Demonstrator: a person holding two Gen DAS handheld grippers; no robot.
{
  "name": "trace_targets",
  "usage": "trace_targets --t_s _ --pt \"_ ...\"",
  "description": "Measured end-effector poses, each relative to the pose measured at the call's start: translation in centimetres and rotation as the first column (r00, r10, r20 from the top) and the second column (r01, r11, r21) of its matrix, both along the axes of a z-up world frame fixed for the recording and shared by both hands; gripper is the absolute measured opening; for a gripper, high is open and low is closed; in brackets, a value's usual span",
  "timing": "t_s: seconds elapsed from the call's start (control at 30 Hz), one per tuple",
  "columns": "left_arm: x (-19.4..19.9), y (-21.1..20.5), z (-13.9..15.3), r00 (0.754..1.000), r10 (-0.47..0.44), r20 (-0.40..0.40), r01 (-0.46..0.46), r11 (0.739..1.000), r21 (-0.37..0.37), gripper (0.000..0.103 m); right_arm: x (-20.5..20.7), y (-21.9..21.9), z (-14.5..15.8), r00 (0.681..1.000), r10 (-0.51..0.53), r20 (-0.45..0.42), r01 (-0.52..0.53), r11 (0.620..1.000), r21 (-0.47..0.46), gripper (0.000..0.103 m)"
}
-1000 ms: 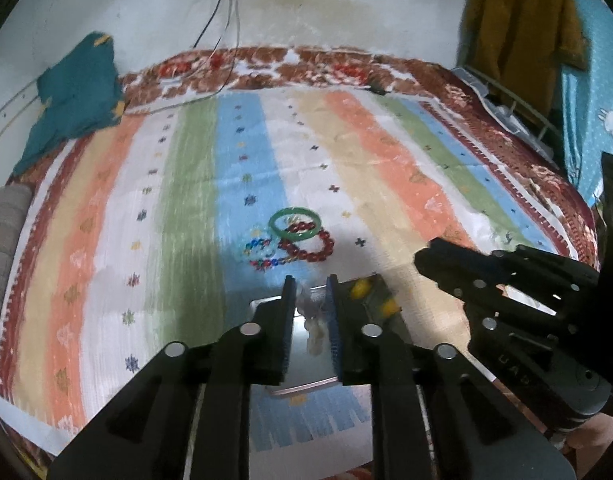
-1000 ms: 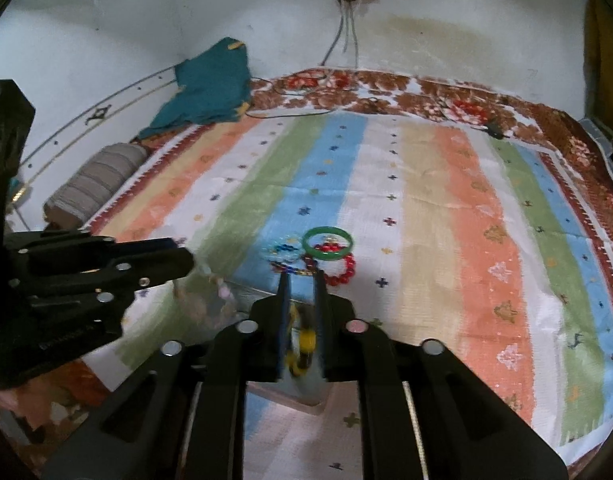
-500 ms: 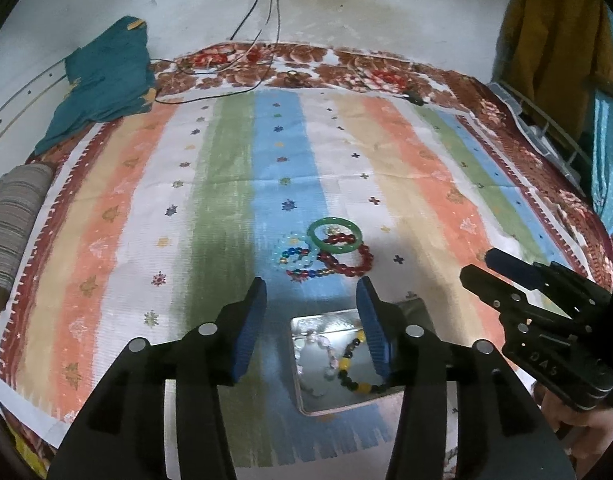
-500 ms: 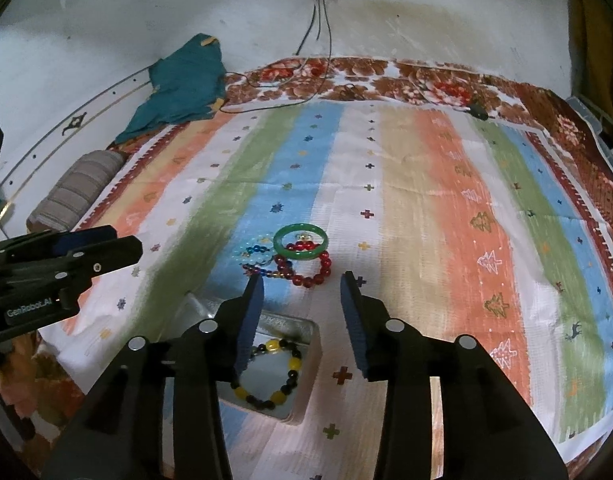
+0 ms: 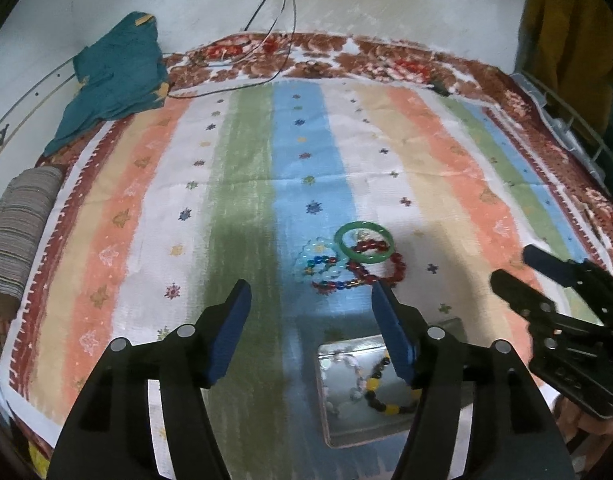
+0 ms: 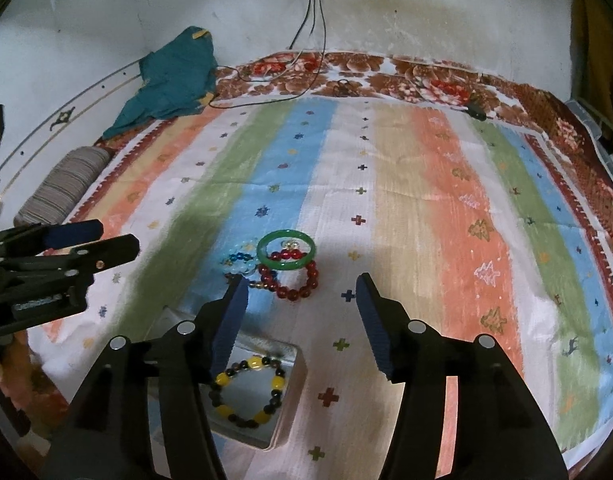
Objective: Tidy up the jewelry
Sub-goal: 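Move both open tools back to the remaining bangle and bracelets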
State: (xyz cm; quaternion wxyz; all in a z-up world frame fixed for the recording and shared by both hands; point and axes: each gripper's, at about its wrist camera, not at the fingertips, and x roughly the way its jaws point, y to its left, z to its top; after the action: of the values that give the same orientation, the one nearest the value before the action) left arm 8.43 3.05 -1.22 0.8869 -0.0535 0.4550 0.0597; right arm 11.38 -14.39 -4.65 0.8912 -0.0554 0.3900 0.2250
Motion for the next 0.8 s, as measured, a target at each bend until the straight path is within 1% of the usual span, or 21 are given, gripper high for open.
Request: trace_targets --t_s 0.17,0.3,0.73,0.8 --pt "0.6 -0.1 -0.2 1.000 -0.009 -0.011 0.009 1.000 0.023 0.064 0.7 0.3 -0.1 1.000 -0.008 -0.003 0.008 1.000 -0.009 0.056" --pt "1.2 0.0 -0.3 1.000 -0.007 -0.012 0.008 0.999 0.036 0.065 1.6 0.5 -0.3 1.000 -0.013 -0.005 0.013 1.000 -0.018 0.059" --pt "4.4 0.7 -2.0 0.998 0.005 -0.060 -0.001 0.998 0.066 0.066 5.0 0.9 -2.2 0.998 -0.032 -0.060 0.030 0.999 -0.046 0.060" --pt "4.8 0.7 -2.5 0.997 0.002 -0.073 0.003 0.997 0.073 0.066 5.5 0.9 -2.4 0.997 -0.034 -0.066 0.030 0.998 -0.047 0.062"
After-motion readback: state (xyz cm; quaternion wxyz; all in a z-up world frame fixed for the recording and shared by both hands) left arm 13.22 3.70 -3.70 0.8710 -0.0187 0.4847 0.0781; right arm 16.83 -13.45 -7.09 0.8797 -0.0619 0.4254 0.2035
